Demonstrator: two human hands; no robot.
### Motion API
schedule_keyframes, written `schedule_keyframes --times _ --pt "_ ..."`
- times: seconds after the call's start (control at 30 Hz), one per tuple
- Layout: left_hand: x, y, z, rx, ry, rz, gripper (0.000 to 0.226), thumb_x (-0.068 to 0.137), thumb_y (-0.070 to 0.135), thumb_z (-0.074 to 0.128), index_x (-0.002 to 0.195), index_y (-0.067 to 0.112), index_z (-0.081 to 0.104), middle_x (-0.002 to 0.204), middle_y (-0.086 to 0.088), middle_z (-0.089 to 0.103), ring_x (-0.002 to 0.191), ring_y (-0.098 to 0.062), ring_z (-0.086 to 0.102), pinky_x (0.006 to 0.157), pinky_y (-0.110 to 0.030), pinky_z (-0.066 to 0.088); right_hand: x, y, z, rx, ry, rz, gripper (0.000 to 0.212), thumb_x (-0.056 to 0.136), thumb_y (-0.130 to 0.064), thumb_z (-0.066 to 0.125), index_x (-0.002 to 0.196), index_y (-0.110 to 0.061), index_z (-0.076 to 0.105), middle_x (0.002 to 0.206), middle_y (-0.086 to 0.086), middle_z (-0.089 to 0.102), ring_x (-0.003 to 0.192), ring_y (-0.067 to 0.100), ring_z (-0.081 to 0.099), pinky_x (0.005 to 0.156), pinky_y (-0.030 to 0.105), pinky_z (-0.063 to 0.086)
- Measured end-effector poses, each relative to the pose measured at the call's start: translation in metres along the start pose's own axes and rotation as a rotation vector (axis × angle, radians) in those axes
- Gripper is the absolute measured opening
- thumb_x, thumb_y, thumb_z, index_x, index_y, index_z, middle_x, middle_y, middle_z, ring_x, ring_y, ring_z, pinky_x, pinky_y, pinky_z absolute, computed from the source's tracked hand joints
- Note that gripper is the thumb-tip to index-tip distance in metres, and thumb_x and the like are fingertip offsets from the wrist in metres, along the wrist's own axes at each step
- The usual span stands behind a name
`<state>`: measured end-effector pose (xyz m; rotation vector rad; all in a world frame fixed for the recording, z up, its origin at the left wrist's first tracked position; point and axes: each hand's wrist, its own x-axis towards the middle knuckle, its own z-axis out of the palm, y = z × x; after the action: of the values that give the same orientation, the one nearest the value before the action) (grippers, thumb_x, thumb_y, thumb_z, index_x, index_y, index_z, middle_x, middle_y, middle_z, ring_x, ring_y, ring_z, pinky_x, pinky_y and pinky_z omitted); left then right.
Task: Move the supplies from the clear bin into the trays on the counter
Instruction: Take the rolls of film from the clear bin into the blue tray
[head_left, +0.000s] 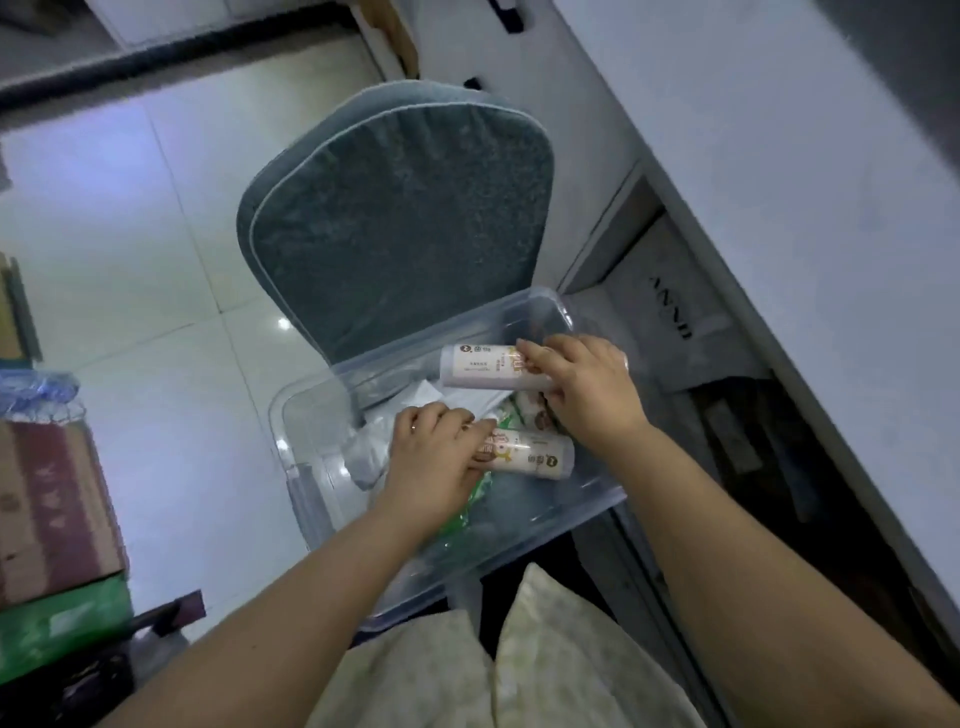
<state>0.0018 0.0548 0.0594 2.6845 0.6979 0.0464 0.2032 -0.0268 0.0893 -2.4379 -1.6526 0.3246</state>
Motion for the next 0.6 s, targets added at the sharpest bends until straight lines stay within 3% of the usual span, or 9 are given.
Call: schedule_keyframes --times 0.17,0.3,0.5,0.6 --pt "-0.029 0.026 -0.017 -0.054 -0.038 0.186 0.058 0.06 0.032 0.082 0.116 0.028 0.067 0.107 0.004 0.067 0.101 -0.028 0.053 0.085 -0.04 0.028 -0.099 -0.017 -0.023 -0.004 0.105 0.236 0.058 0.076 -0.017 0.066 0.132 -0.026 0.055 0.122 0.01 0.061 0.108 0.036 0.053 0.096 0.046 0.033" --pt "-0.049 0.071 -0.017 -0.047 -0.065 0.398 0.058 0.057 0.036 0.083 0.113 0.028 0.068 0.105 0.005 0.067 0.098 -0.028 0.055 0.083 -0.044 0.038 -0.185 -0.024 -0.039 -0.059 0.206 0.435 0.062 0.079 -0.012 0.068 0.135 -0.028 0.051 0.127 0.006 0.058 0.113 0.031 0.051 0.099 0.043 0.032" --pt "-0.078 0.171 -0.011 0.004 -0.117 0.75 0.057 0.055 0.032 0.083 0.11 0.023 0.069 0.102 0.0 0.068 0.096 -0.033 0.057 0.081 -0.046 0.041 -0.323 -0.023 -0.079 -0.158 0.388 0.701 0.062 0.075 -0.009 0.071 0.133 -0.024 0.053 0.123 0.009 0.062 0.108 0.033 0.053 0.096 0.047 0.038" --pt "-0.102 0.236 -0.011 0.01 -0.126 0.918 0.055 0.062 0.03 0.08 0.115 0.023 0.066 0.108 -0.002 0.067 0.102 -0.032 0.055 0.087 -0.046 0.038 -0.403 -0.022 -0.09 -0.218 0.494 0.861 0.064 0.072 -0.003 0.073 0.131 -0.022 0.056 0.119 0.008 0.065 0.104 0.034 0.05 0.093 0.042 0.037"
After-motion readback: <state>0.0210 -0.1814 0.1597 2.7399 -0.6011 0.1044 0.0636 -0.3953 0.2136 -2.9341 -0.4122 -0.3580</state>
